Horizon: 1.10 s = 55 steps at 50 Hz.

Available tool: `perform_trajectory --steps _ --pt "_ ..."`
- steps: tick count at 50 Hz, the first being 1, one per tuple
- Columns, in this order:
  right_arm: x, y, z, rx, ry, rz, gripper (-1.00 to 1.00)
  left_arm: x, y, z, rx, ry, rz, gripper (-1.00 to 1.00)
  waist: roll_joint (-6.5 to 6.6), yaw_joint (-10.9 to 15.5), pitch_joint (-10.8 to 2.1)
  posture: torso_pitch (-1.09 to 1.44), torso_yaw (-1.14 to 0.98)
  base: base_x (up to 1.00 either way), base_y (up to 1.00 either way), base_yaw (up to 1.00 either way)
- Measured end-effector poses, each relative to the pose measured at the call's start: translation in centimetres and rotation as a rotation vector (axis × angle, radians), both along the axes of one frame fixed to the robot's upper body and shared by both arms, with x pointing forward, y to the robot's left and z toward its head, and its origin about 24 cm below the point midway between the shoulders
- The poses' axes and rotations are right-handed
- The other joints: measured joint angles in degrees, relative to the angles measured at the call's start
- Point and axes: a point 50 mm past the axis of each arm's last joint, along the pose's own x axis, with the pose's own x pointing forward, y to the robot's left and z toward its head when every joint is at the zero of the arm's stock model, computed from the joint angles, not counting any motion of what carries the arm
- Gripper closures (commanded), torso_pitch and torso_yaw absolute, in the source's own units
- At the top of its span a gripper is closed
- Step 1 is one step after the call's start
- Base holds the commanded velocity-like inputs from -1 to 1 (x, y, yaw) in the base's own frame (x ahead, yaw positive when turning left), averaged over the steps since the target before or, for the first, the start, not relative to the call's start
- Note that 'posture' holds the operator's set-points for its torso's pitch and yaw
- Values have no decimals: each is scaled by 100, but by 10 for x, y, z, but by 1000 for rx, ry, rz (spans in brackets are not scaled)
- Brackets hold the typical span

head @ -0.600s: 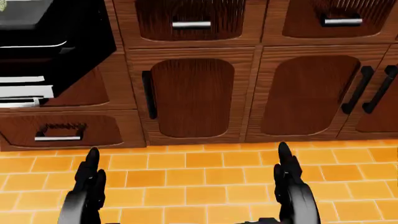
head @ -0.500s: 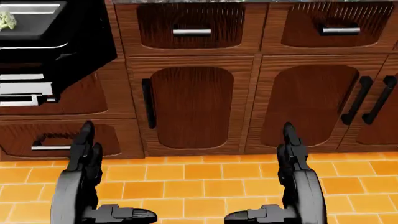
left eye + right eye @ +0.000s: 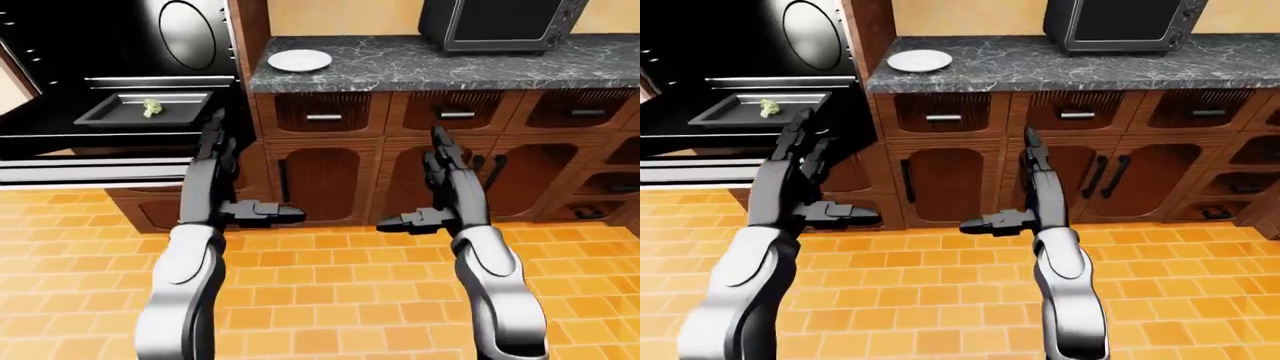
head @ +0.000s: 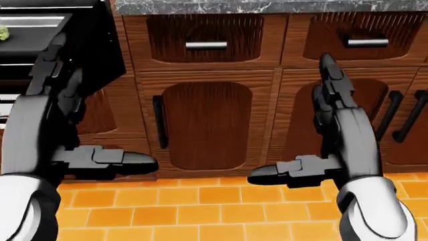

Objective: Pick the broccoli from the oven and place it on the plate on the counter.

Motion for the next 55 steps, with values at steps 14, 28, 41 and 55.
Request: perform_trajectory --steps 14,28,41,55 --pt "6 2 34 -47 -24 10 -100 4 0 31 11 -29 -1 -100 150 -149 -135 0 0 69 0 0" --pt "-2 7 49 -55 -66 49 -100 2 12 31 -1 -27 35 -100 263 141 -208 0 0 72 0 0" --pt "-6 1 65 -53 -92 40 -100 -1 12 38 -10 -29 13 -100 -96 -28 67 0 0 28 0 0" --pt "-20 7 91 -57 -187 77 -100 -7 28 52 -29 -82 44 -100 132 105 -220 0 0 4 0 50"
